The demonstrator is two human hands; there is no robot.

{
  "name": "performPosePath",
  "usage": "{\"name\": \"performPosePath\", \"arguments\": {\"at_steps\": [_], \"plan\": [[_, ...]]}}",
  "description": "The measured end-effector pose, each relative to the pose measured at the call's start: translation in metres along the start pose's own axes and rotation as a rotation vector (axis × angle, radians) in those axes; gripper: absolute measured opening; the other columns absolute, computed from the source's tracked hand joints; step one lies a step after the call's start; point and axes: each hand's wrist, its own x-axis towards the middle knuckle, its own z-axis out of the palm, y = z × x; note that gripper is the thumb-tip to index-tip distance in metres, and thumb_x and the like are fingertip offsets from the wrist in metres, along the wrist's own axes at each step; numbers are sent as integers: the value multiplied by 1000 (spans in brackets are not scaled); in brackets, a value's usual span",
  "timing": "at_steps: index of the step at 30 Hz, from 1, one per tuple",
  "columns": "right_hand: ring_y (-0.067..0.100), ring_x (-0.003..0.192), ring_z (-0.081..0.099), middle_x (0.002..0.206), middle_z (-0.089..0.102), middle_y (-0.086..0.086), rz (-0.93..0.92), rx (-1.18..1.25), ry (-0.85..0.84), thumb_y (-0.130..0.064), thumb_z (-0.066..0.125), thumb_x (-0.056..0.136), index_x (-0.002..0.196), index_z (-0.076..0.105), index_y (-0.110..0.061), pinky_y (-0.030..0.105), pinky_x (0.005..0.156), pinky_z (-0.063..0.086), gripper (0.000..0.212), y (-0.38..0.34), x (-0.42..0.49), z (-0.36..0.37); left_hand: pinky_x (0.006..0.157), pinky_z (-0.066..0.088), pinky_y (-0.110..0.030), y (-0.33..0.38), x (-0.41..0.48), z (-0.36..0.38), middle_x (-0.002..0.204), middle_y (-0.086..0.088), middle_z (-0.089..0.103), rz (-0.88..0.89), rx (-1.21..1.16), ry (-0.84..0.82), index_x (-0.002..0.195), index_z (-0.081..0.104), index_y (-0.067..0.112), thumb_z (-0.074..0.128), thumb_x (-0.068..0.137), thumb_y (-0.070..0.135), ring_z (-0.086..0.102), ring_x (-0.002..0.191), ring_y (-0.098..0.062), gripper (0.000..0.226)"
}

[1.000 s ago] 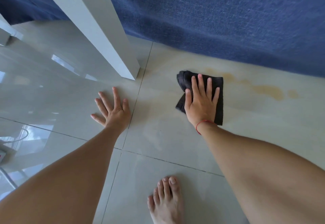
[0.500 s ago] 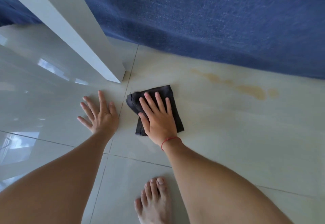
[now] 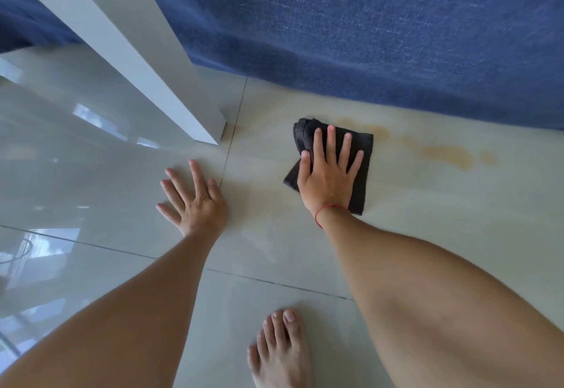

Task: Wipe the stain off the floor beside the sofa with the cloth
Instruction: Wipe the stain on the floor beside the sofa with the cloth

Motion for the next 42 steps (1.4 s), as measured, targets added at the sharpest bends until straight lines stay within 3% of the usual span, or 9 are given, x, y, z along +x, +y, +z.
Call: {"name": "performPosePath", "arguments": {"at_steps": [4, 8, 14, 20, 27, 29, 35, 39, 42], "plan": [[34, 145, 19, 156, 30, 2, -55, 40, 39, -41, 34, 97, 145, 37, -22, 59, 116, 7, 52, -41, 5, 12, 113, -19, -48, -1, 2, 1, 160, 0, -25, 16, 10, 7, 151, -10, 43, 11, 101, 44, -24, 147, -19, 54], [32, 141, 31, 151, 40, 1, -279, 62, 11, -40, 41, 94, 141, 45, -22, 55, 115, 12, 50, -61, -37, 22, 114, -17, -48, -1, 1, 0, 161, -1, -23, 0, -2, 14, 151, -9, 43, 14, 101, 42, -22, 148, -19, 55], [24, 143, 29, 153, 36, -5, -634, 0, -127, -40, 40, 96, 143, 42, -24, 46, 117, 14, 49, 2, -72, 11, 115, -18, -48, 6, -2, -7, 160, -1, -25, 23, -21, -3, 152, -10, 39, 12, 101, 43, -25, 147, -20, 56], [22, 145, 23, 155, 29, -8, -342, -73, -96, -43, 29, 97, 146, 35, -27, 43, 118, 7, 51, 90, -49, -20, 116, -18, -47, 11, -3, 3, 160, 1, -26, 54, -6, -37, 152, -10, 41, 15, 101, 44, -25, 147, -18, 57], [29, 148, 9, 160, 19, -3, 61, 11, -7, -44, 28, 98, 149, 26, -29, 55, 117, 1, 53, 19, -4, -7, 114, -19, -47, 12, -2, 5, 159, 0, -27, 51, 23, -22, 152, -12, 40, 13, 101, 42, -25, 147, -20, 56], [30, 148, 6, 160, 17, -4, 33, 27, -18, -44, 28, 98, 149, 25, -29, 56, 116, -2, 53, -2, 7, -2, 114, -19, -47, 11, -1, 6, 159, 0, -27, 52, 27, -17, 151, -12, 40, 13, 101, 43, -26, 146, -20, 56], [32, 141, 31, 151, 40, -2, -311, 40, -52, -42, 37, 93, 140, 45, -25, 53, 114, 12, 50, -40, -30, 12, 114, -18, -47, 11, -1, 5, 160, 0, -26, 60, 22, -22, 152, -11, 40, 15, 101, 43, -24, 147, -20, 57], [28, 144, 27, 153, 35, -5, -514, 9, -145, -41, 35, 96, 143, 40, -25, 47, 116, 10, 50, -1, -56, 6, 117, -15, -46, 9, -4, -2, 161, 0, -21, 95, -30, -15, 154, -3, 38, 16, 102, 43, -22, 148, -19, 56], [23, 144, 26, 154, 32, -8, -523, -29, -147, -41, 34, 97, 145, 37, -27, 43, 117, 9, 49, 44, -63, -3, 121, -5, -42, 9, -18, -2, 164, -6, -2, 246, -68, 151, 155, 18, 24, 20, 104, 41, -8, 151, -21, 54]]}}
